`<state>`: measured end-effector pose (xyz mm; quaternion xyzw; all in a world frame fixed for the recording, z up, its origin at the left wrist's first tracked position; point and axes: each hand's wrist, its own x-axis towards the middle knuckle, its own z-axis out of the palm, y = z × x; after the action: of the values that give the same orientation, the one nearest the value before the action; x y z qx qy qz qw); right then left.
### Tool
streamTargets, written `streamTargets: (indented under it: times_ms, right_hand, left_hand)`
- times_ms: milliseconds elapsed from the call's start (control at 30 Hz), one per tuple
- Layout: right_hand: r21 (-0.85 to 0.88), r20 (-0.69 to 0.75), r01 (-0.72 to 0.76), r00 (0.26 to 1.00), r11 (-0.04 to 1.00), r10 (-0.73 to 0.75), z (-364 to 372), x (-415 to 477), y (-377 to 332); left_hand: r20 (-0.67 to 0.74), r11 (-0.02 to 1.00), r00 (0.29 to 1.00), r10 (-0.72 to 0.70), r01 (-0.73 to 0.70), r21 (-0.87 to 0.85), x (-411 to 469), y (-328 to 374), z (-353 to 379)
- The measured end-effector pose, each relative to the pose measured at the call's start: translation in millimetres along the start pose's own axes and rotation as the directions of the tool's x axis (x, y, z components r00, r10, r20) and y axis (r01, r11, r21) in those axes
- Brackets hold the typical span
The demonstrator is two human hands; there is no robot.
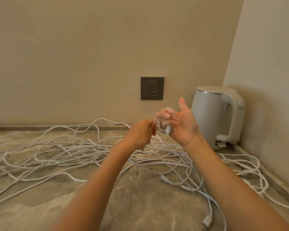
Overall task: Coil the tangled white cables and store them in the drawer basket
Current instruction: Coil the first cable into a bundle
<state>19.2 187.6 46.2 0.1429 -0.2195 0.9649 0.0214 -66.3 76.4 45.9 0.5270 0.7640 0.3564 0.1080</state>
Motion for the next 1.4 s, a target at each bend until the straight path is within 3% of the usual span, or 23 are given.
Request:
streamTargets:
  times_ms: [167, 367, 467, 600, 733, 833, 1033, 1300, 1400]
  right_hand:
    - [-0.061, -0.287, 0.344, 0.893, 0.937, -0.347, 11.6, -1.4, 3.3]
    - [-0.336, -0.371, 0.454, 0.742, 0.826, -0.558, 18.3, -1.5, -0.1]
    - [-0.62, -0.34, 0.34, 0.697, 0.708, -0.632, 14.9, -0.3, 0.5]
    - [-0.891, -0.275, 0.039, 0.747, 0.452, -0.606, 8.7, 1.9, 1.9]
    - [-0.945, -0.316, -0.214, 0.797, 0.248, -0.515, 9.4, 2.7, 4.7]
    - [-0.938, -0.345, -0.324, 0.839, 0.123, -0.421, 11.4, 1.4, 8.6]
    - [-0.901, -0.433, -0.412, 0.863, 0.134, -0.259, 17.4, -1.2, 12.2]
    - [-0.87, -0.449, -0.411, 0.888, 0.27, -0.095, 17.1, -3.3, 10.7]
    - [-0.833, -0.437, -0.404, 0.899, 0.379, -0.003, 16.7, -5.8, 11.3]
  left_hand:
    - [0.164, 0.995, 0.986, -0.027, 0.01, 0.101, -4.3, 9.2, 7.1]
    - [0.344, 0.987, 0.938, -0.052, -0.005, 0.162, -8.2, 16.4, 11.1]
    - [0.346, 0.984, 0.938, -0.009, -0.054, 0.171, -9.0, 23.2, 7.2]
    - [0.256, 0.975, 0.963, 0.083, -0.132, 0.178, -8.2, 21.9, -5.6]
    - [0.15, 0.97, 0.979, 0.139, -0.165, 0.178, -7.1, 17.6, -17.3]
    - [0.056, 0.969, 0.984, 0.167, -0.174, 0.175, -6.8, 15.9, -23.1]
    - [-0.107, 0.959, 0.97, 0.219, -0.194, 0.205, -7.0, 12.5, -28.1]
    - [-0.279, 0.955, 0.925, 0.257, -0.199, 0.22, -5.3, 9.7, -24.0]
    - [-0.234, 0.976, 0.951, 0.202, -0.176, 0.128, -3.8, 9.2, -23.1]
